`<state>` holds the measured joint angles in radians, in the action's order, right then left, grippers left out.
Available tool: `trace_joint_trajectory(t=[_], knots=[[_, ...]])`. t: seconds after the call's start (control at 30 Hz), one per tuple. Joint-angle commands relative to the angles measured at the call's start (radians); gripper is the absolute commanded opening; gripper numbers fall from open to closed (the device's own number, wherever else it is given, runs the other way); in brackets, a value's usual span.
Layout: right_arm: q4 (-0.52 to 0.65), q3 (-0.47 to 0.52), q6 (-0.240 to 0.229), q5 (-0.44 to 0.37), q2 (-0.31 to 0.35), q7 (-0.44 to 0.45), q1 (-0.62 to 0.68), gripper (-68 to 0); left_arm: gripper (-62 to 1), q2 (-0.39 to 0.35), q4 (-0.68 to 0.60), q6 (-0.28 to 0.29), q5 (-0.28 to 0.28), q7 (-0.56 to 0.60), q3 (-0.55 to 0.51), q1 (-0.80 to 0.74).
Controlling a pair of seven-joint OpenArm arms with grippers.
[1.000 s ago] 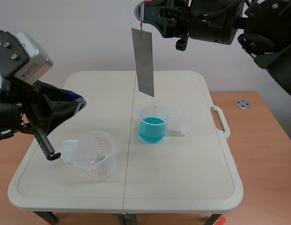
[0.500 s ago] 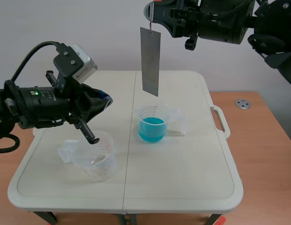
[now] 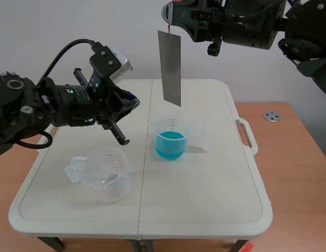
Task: Hold the metal plate by the orange handle, dip it into the blue solution, take it out and point at it, then put the plate back in the beaker on the left.
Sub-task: 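Point at the plate with the left hand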
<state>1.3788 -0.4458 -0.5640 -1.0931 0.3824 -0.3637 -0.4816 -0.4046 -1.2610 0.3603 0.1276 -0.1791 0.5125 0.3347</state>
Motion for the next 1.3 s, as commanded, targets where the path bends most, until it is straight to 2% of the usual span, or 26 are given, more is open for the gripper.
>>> trace_joint_trajectory(t=[0.0, 0.2, 0.43, 0.93, 1.0, 1.1, 1.27], knots=[[0.013, 0.006, -0.001, -0.019, 0.008, 0.018, -0.031, -66.0, -58.2, 0.011, -0.011, -0.005, -0.011, 0.016, 0.003, 0.025], [0.013, 0.006, -0.001, -0.019, 0.008, 0.018, -0.031, -66.0, -58.2, 0.042, 0.028, 0.03, -0.04, 0.031, 0.015, 0.058], [0.013, 0.006, -0.002, -0.019, 0.008, 0.014, -0.031, -66.0, -58.2, 0.072, 0.066, 0.054, -0.043, 0.061, 0.045, 0.087], [0.013, 0.006, -0.002, -0.023, 0.008, 0.011, -0.031, -66.0, -58.2, 0.088, 0.07, 0.053, -0.043, 0.075, 0.058, 0.092], [0.013, 0.006, -0.002, -0.023, 0.008, 0.011, -0.031, -66.0, -58.2, 0.082, 0.069, 0.044, -0.043, 0.082, 0.057, 0.077], [0.013, 0.006, -0.002, -0.027, 0.008, 0.011, -0.031, -66.0, -58.2, 0.049, 0.068, -0.009, -0.043, 0.114, 0.051, 0.039], [0.013, 0.006, -0.002, -0.037, 0.008, 0.011, -0.031, -66.0, -58.2, -0.037, 0.045, -0.059, -0.043, 0.15, -0.003, -0.072]])
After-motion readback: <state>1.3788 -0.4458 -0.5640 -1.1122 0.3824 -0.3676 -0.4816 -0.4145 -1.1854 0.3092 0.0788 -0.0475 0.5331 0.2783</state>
